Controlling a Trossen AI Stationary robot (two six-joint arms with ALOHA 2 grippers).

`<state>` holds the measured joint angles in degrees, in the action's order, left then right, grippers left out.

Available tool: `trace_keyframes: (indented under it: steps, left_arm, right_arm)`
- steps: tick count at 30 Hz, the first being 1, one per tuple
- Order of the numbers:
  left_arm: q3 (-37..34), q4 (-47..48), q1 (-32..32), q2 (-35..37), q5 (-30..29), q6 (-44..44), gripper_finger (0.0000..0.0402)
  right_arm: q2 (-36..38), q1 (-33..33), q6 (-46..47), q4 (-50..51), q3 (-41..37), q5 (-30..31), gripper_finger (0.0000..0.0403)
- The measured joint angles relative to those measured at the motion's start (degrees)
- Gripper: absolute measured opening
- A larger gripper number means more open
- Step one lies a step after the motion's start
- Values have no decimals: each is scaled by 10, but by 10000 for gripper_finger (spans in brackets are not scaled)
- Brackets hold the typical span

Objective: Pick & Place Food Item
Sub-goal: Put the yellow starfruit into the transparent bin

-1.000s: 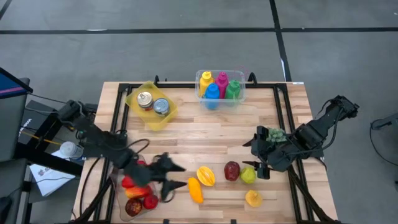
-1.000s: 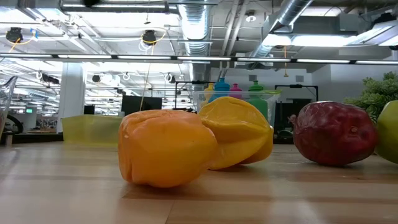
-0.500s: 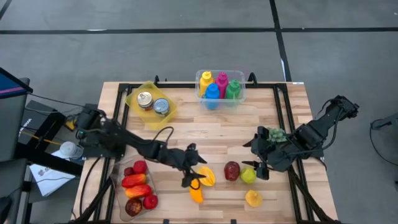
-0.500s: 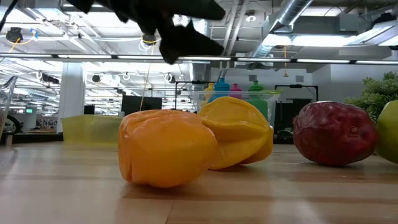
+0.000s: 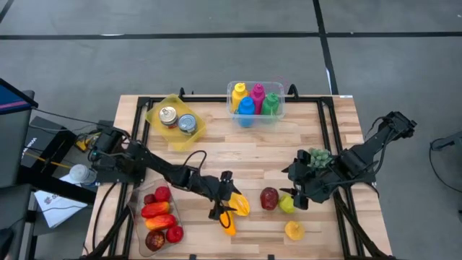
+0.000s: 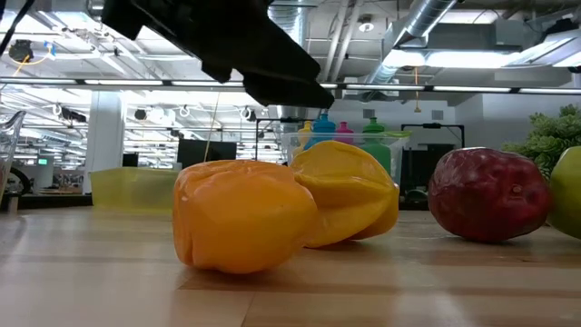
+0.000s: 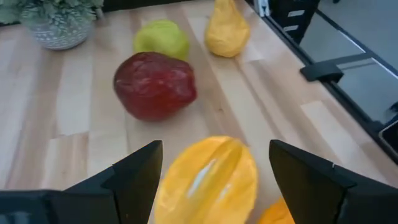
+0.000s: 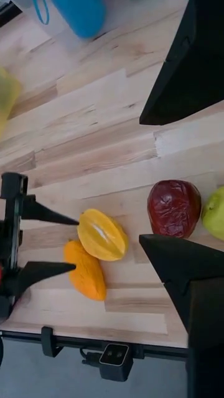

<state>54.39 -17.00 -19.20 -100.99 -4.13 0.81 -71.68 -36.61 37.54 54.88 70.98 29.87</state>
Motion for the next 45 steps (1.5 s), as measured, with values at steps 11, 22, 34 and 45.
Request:
trace_keyframes:
  steps: [11, 22, 34, 45]
  left_arm:
    - [2, -9, 50, -31, 114, -32, 261]
    - [27, 8, 38, -90, 115, -45, 225]
    - [28, 25, 39, -87, 54, -46, 47]
    - [31, 103, 61, 55, -71, 164, 16]
  right_arm:
    - [0, 15, -5, 0, 0, 0, 292]
    - [0, 18, -5, 8, 0, -1, 292]
    - [0, 18, -5, 22, 0, -1, 292]
    - [0, 18, -5, 34, 0, -1, 292]
